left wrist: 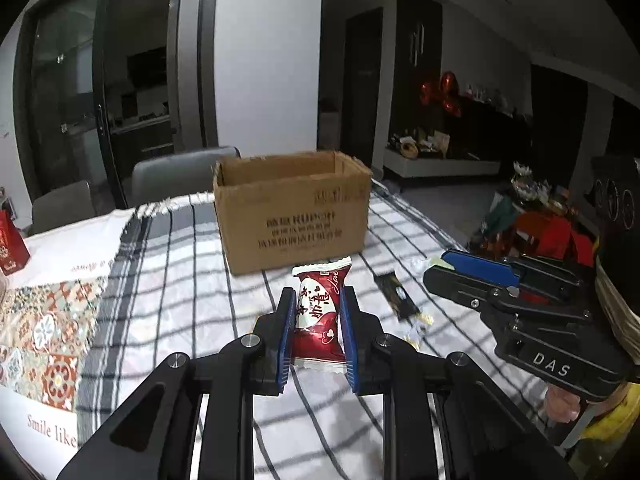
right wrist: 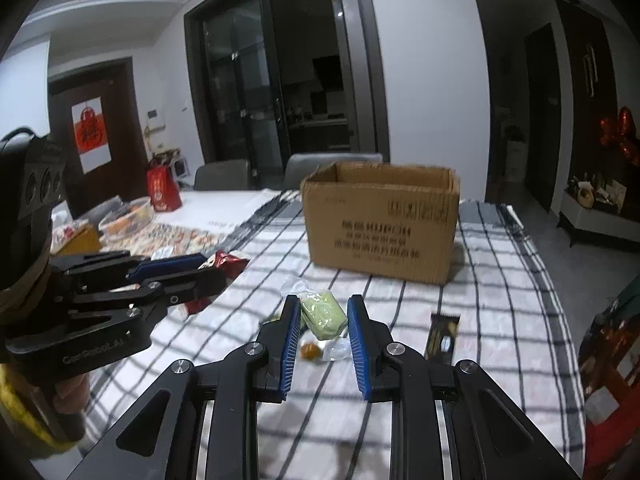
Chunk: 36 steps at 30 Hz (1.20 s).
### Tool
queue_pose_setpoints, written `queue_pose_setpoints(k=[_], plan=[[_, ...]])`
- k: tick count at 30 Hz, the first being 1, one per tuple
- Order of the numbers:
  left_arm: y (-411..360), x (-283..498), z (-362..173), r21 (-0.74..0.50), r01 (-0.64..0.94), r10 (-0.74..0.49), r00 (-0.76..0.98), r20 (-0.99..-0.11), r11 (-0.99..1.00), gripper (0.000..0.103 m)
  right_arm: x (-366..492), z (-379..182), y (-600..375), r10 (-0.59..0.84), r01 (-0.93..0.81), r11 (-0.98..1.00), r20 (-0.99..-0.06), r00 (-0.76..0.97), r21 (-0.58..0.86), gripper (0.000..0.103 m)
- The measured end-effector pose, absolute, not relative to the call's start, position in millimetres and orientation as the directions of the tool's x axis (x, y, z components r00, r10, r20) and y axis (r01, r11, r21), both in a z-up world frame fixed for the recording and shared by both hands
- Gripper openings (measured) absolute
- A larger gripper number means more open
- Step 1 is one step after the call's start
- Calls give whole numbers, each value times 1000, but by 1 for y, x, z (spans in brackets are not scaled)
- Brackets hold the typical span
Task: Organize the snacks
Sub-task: 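Carry both snacks over the box and open both tools to drop them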
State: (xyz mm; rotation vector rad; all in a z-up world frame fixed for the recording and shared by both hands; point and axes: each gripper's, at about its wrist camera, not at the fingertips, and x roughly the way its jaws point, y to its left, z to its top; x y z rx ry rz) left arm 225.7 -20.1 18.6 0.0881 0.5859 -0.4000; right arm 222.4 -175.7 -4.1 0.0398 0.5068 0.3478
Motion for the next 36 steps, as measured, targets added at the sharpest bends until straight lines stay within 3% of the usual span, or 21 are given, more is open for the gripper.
queue_pose_setpoints(k=[16,30,36], plan=[[-26,310,76,-53,358,-336,802,-494,932,22,313,57,-195,293,-248,956,-422,858,159,25],[-36,406,81,-118,337,-346,773,-532,934,22,396,62,-204,256,-214,967,-470,845,142,25],[-46,437,73,-93,340,-332,763,-555,936,22,427,53,-204,237,-201,971,-494,836,126,25]])
